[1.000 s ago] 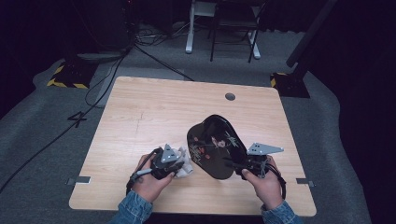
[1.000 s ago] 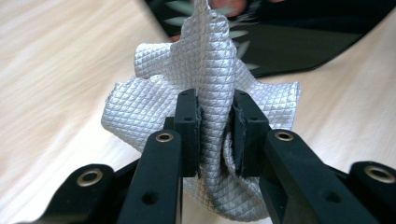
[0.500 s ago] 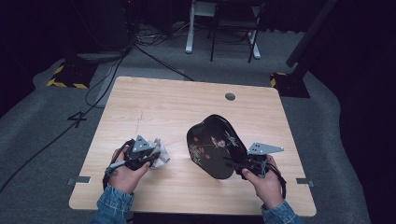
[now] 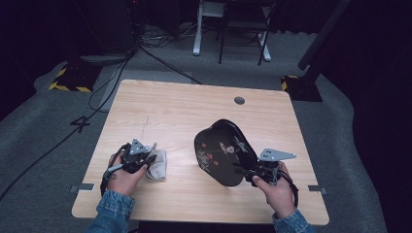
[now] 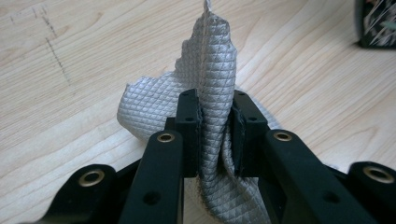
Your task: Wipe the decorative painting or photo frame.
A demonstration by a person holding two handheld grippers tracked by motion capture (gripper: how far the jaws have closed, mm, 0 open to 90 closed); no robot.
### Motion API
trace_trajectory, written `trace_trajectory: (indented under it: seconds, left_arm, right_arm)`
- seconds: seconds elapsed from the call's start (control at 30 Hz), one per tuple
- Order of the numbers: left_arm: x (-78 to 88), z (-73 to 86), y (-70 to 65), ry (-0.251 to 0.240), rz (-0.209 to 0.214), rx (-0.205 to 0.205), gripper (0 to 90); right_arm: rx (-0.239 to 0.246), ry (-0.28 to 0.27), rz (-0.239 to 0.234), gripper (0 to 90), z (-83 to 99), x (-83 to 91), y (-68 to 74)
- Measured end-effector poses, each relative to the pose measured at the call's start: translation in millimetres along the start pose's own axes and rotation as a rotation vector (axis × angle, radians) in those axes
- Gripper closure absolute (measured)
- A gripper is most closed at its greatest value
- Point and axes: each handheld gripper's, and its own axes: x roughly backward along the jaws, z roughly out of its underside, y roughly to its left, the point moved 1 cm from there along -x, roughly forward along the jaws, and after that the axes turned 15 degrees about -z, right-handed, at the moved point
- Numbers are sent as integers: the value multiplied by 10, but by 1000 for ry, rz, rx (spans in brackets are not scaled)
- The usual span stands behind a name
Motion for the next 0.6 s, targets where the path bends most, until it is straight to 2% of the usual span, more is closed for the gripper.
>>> trace_trajectory:
  seconds: [0.1,0.27,0.37,0.5,0.6]
  left_arm:
    - [-3,12,7,8,-2,-4,760]
    - [22,50,58,6,1,29,715]
    - [59,54,87,-8,-7,38,645]
    - [146,40,131,-44,-21,87,511]
    - [242,13,160,-63,-38,106,460]
  right_arm:
    - [-1,-1,0,745,-1,4,-1]
    - [0,-14,11,686,-5,25,-9]
    - [1,-26,21,627,-12,40,-10]
    - [13,-37,40,568,-25,62,2]
    - [19,-45,51,524,-36,79,18]
